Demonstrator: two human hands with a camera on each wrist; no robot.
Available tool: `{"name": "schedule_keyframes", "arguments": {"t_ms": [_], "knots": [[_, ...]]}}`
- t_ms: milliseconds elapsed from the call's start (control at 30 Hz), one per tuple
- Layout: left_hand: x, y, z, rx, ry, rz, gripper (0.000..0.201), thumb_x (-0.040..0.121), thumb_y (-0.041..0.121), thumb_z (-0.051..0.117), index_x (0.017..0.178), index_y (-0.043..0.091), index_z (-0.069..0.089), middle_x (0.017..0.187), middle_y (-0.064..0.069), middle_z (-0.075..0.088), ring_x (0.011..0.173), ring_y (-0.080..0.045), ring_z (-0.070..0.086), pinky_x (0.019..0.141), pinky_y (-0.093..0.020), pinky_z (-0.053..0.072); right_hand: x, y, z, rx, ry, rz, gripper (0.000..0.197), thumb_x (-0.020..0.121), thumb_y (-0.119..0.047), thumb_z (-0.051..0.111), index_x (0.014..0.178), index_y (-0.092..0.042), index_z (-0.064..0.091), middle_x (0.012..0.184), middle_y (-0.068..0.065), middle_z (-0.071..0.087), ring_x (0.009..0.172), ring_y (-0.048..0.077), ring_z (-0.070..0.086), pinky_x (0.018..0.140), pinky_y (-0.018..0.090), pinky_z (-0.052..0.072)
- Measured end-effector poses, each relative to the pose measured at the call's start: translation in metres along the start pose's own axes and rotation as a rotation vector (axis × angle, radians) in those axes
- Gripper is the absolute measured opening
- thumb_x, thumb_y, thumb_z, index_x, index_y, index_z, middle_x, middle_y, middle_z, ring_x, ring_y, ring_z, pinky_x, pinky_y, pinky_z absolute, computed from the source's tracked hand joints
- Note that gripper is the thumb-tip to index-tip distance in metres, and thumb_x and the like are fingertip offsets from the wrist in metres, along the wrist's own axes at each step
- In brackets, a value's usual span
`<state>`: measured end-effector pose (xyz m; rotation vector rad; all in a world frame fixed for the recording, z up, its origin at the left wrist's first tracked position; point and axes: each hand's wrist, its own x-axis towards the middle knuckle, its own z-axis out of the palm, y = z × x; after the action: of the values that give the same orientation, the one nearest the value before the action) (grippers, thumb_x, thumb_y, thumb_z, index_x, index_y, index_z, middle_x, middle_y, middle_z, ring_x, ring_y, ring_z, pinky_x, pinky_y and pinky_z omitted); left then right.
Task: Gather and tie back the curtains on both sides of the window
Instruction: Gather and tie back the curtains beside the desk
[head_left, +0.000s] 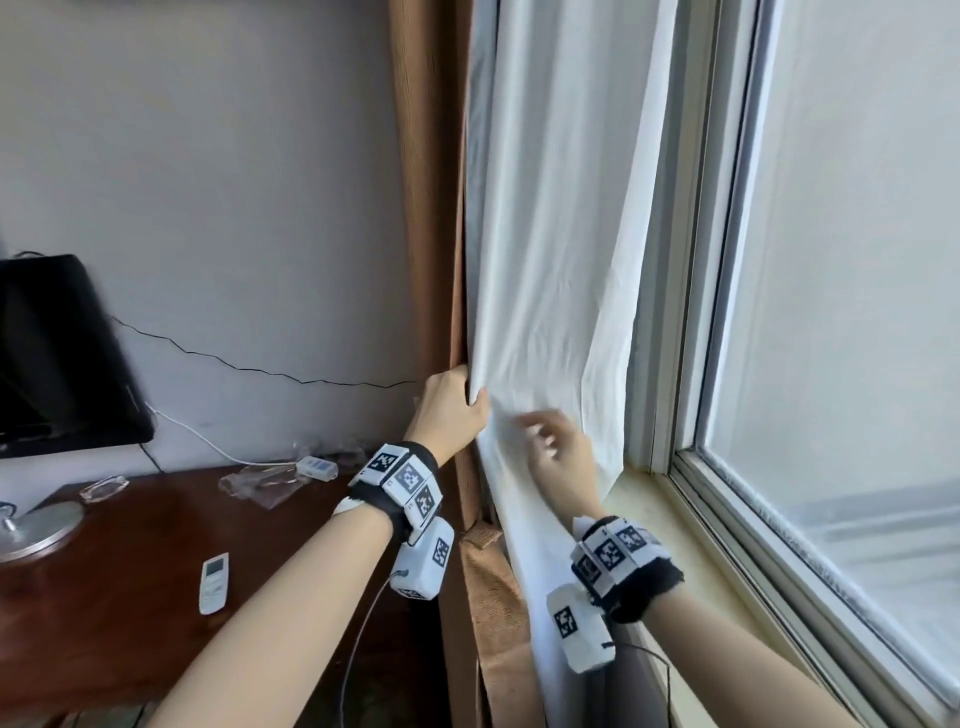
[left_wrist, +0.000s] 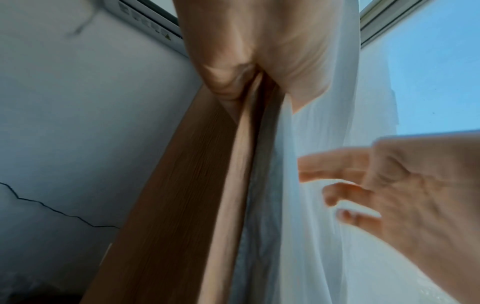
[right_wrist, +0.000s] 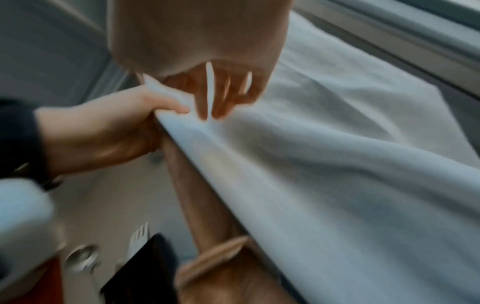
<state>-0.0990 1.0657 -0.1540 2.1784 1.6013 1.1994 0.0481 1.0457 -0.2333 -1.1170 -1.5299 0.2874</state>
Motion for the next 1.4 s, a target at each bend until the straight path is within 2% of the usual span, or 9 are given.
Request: {"name": "schedule_keyframes", "arguments": {"t_ms": [100,233,533,767,867,1000,1133,1267,1400], "knots": [[0.0,-0.004,-0.001,0.007,-0.014,0.029,0.029,0.083,0.023,0.048,0.106,0.008,0.061,0.1,-0.014,0.069,0.095,-0.035,0.063,0.082,-0.044,0.054,0.031,0.019,-0.019,-0.016,0.348,0.229,0.058,0.081,-0.021,0.065,0.134,-0.023,0.044,0.13,0.001,0.047,0.114,0.016,0.049,0.099,0.04,0.044],[0.001,-0.01,-0.004,-0.061,0.002,-0.002,0.038,0.089,0.016,0.058,0.126,0.013,0.054,0.117,-0.014,0.065,0.108,-0.033,0.06,0.093,-0.036,0.05,0.066,0.031,-0.032,0.252,0.047,0.557,0.07,0.069,-0.041,0.075,0.13,-0.024,0.044,0.126,-0.001,0.057,0.116,0.021,0.057,0.095,0.039,0.047],[-0.002,-0.016,-0.007,-0.007,-0.005,-0.009,0.071,0.09,0.011,0.061,0.147,0.016,0.019,0.136,-0.02,0.05,0.119,-0.037,0.053,0.098,-0.04,0.045,0.069,0.045,-0.037,0.193,0.027,0.402,0.018,0.082,-0.028,0.072,0.091,-0.013,0.066,0.087,0.005,0.072,0.08,0.02,0.069,0.072,0.036,0.058],[-0.02,-0.007,-0.004,0.038,0.048,0.215,0.103,0.093,0.002,0.053,0.132,0.068,-0.016,0.15,-0.011,0.039,0.124,-0.029,0.052,0.1,-0.031,0.039,0.051,0.037,-0.051,-0.092,0.115,0.237,0.02,0.093,-0.024,0.057,0.078,-0.012,0.053,0.06,0.003,0.055,0.06,0.024,0.048,0.054,0.032,0.036],[-0.017,-0.009,0.01,0.132,-0.024,0.225,0.092,0.092,-0.008,0.039,0.136,0.068,0.011,0.119,-0.017,0.055,0.105,-0.029,0.062,0.092,-0.036,0.05,0.036,0.028,-0.053,-0.238,0.232,0.179,0.021,0.094,-0.019,0.053,0.081,-0.003,0.047,0.065,0.015,0.059,0.063,0.038,0.054,0.055,0.037,0.036],[-0.004,-0.01,0.02,0.083,-0.063,0.115,0.046,0.089,-0.006,0.039,0.111,0.017,0.072,0.114,-0.013,0.068,0.109,-0.026,0.063,0.099,-0.021,0.042,0.013,0.006,-0.052,-0.328,0.239,0.06,0.013,0.09,-0.013,0.054,0.093,-0.001,0.05,0.058,0.016,0.056,0.056,0.039,0.055,0.051,0.036,0.035],[-0.006,0.01,0.017,-0.034,-0.096,0.073,0.04,0.089,0.002,0.04,0.105,0.016,0.074,0.105,-0.007,0.072,0.097,-0.021,0.066,0.087,-0.022,0.05,-0.004,-0.019,-0.038,-0.367,0.004,-0.164,0.016,0.088,-0.009,0.057,0.098,-0.005,0.044,0.057,-0.004,0.042,0.055,0.034,0.056,0.051,0.031,0.034],[-0.021,0.026,0.022,-0.13,-0.098,0.14,0.027,0.083,0.021,0.044,0.065,0.012,0.061,0.059,-0.011,0.059,0.061,-0.025,0.057,0.062,-0.043,0.051,-0.001,-0.018,-0.014,-0.345,-0.076,-0.265,0.039,0.087,0.0,0.053,0.125,0.001,0.044,0.108,0.013,0.057,0.098,0.029,0.059,0.073,0.03,0.045],[-0.024,0.029,0.026,-0.122,-0.09,0.123,0.05,0.082,0.059,0.053,0.076,0.012,0.069,0.069,0.0,0.069,0.073,-0.014,0.065,0.069,-0.032,0.054,-0.002,-0.006,-0.002,-0.319,-0.134,-0.126,0.04,0.091,0.001,0.046,0.131,0.004,0.042,0.111,0.017,0.06,0.099,0.029,0.062,0.075,0.026,0.042]]}}
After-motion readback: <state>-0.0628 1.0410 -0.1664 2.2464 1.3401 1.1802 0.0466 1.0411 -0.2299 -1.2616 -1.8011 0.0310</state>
